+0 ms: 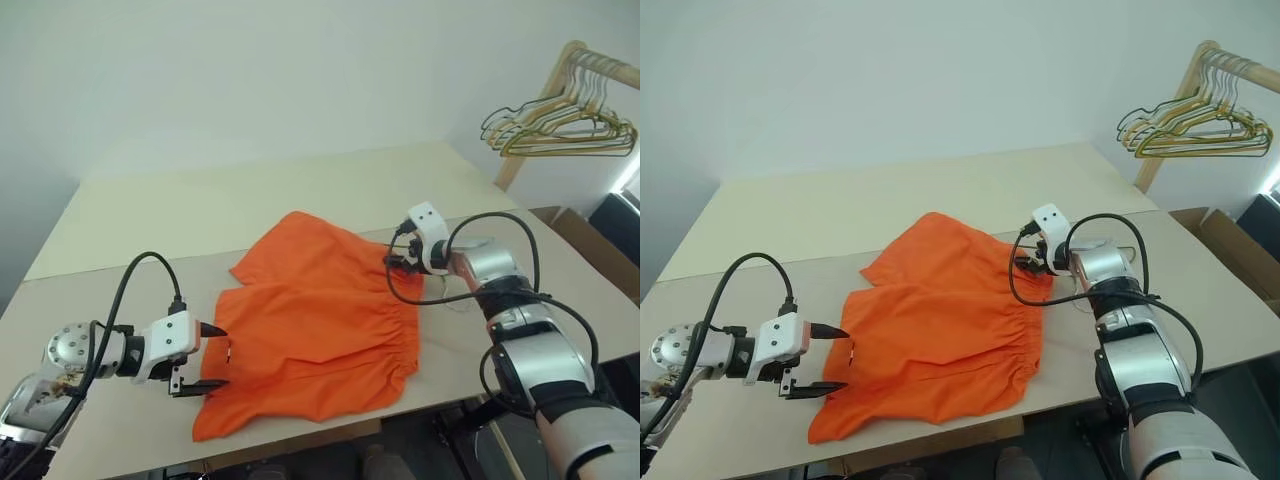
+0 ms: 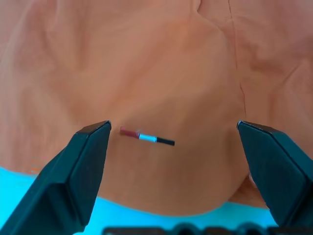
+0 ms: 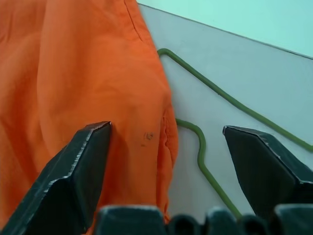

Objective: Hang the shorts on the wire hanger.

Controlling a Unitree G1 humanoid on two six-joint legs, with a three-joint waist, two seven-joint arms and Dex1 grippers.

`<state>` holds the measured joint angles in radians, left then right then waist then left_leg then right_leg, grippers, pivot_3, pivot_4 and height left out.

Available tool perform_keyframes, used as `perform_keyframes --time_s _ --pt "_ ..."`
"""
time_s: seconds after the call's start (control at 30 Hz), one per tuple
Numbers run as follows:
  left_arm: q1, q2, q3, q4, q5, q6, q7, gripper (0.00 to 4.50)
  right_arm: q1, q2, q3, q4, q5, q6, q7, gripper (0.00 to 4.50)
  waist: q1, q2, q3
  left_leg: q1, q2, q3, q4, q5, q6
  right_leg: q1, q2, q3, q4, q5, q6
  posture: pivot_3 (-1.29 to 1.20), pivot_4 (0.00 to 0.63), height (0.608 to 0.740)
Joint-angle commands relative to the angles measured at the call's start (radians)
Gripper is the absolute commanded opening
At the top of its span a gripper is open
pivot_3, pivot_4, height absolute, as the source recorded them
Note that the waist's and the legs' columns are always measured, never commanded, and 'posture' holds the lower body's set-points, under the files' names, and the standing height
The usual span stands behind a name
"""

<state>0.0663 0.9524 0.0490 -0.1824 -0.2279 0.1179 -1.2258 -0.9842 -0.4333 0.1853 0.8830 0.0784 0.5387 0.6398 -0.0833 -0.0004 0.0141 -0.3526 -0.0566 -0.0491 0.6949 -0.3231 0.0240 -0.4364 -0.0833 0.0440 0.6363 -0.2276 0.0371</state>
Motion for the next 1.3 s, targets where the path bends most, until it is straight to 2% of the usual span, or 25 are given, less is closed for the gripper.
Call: perform_keyframes --time_s 0.03,0.17,0.3,0.33,0.5,0.6,0.97,1.1,1.3 --pt "0.014 0.002 -0.007 -0.017 0.016 -0.021 0.014 4.5 -0.062 0.022 -0.01 0.048 -0.017 -0.054 0.065 3.13 -0.015 0.0 0.0 0.001 0.0 0.0 0.0 0.0 0.0 0.0 0.0 0.0 0.003 0.0 0.0 -0.03 0.0 0.74" --pt "0.033 0.0 -0.002 -0.022 0.025 -0.032 0.03 4.5 -0.098 0.05 -0.023 0.123 -0.032 -0.081 0.087 1.66 -0.024 0.0 0.0 0.002 0.0 -0.001 0.0 -0.002 0.004 0.0 0.0 0.001 0.006 0.0 0.0 -0.02 0.0 0.74" --pt "0.065 0.01 0.013 -0.033 0.027 -0.034 0.04 4.5 -0.123 0.071 -0.014 0.187 -0.061 -0.106 0.117 0.2 -0.031 0.0 0.0 0.002 0.0 -0.001 0.0 0.0 0.0 0.0 0.0 0.001 0.008 0.0 0.0 0.0 0.0 0.74" --pt "0.07 0.011 0.015 -0.035 0.026 -0.034 0.042 4.5 -0.126 0.076 -0.012 0.199 -0.07 -0.118 0.117 0.03 -0.033 0.0 0.0 0.002 0.0 -0.001 0.0 0.0 0.0 0.0 0.0 0.0 0.01 0.0 0.0 0.0 0.0 0.74" --pt "0.09 0.009 0.019 -0.039 0.043 -0.044 0.07 4.5 -0.128 0.103 -0.01 0.231 -0.116 -0.279 0.055 0.03 -0.035 0.001 0.0 0.002 0.0 -0.002 0.0 0.0 0.0 0.0 0.001 0.0 0.01 0.0 0.0 0.01 0.0 0.74" --pt "0.097 0.007 0.022 -0.046 0.037 -0.04 0.078 4.5 -0.147 0.129 0.041 0.276 -0.199 -0.397 -0.017 0.03 -0.037 0.001 0.0 0.002 0.0 -0.002 0.0 0.001 -0.001 -0.001 0.001 0.001 0.011 0.0 0.0 0.0 0.0 0.74" --pt "0.105 0.008 0.019 -0.075 0.016 -0.017 0.077 4.5 -0.215 0.27 0.153 0.394 -0.382 -0.698 -0.095 0.03 -0.046 0.001 0.0 0.003 0.0 -0.002 0.0 0.001 -0.003 -0.001 0.003 0.001 0.012 0.0 0.0 0.0 0.0 0.74" --pt "0.138 0.009 0.026 -0.094 0.024 -0.012 0.089 4.5 -0.234 0.322 0.138 0.409 -0.385 -0.736 -0.116 0.03 -0.046 0.001 0.0 0.005 0.0 -0.002 -0.001 0.002 -0.003 -0.001 0.005 0.002 0.012 0.0 0.0 0.03 0.0 0.74" --pt "0.162 0.003 0.024 -0.122 0.03 -0.001 0.112 4.5 -0.243 0.338 0.172 0.439 -0.467 -0.712 -0.24 0.03 -0.031 0.002 0.0 0.005 -0.001 -0.003 -0.001 0.002 -0.004 0.0 0.004 0.001 0.012 0.0 0.0 0.04 0.0 0.74"
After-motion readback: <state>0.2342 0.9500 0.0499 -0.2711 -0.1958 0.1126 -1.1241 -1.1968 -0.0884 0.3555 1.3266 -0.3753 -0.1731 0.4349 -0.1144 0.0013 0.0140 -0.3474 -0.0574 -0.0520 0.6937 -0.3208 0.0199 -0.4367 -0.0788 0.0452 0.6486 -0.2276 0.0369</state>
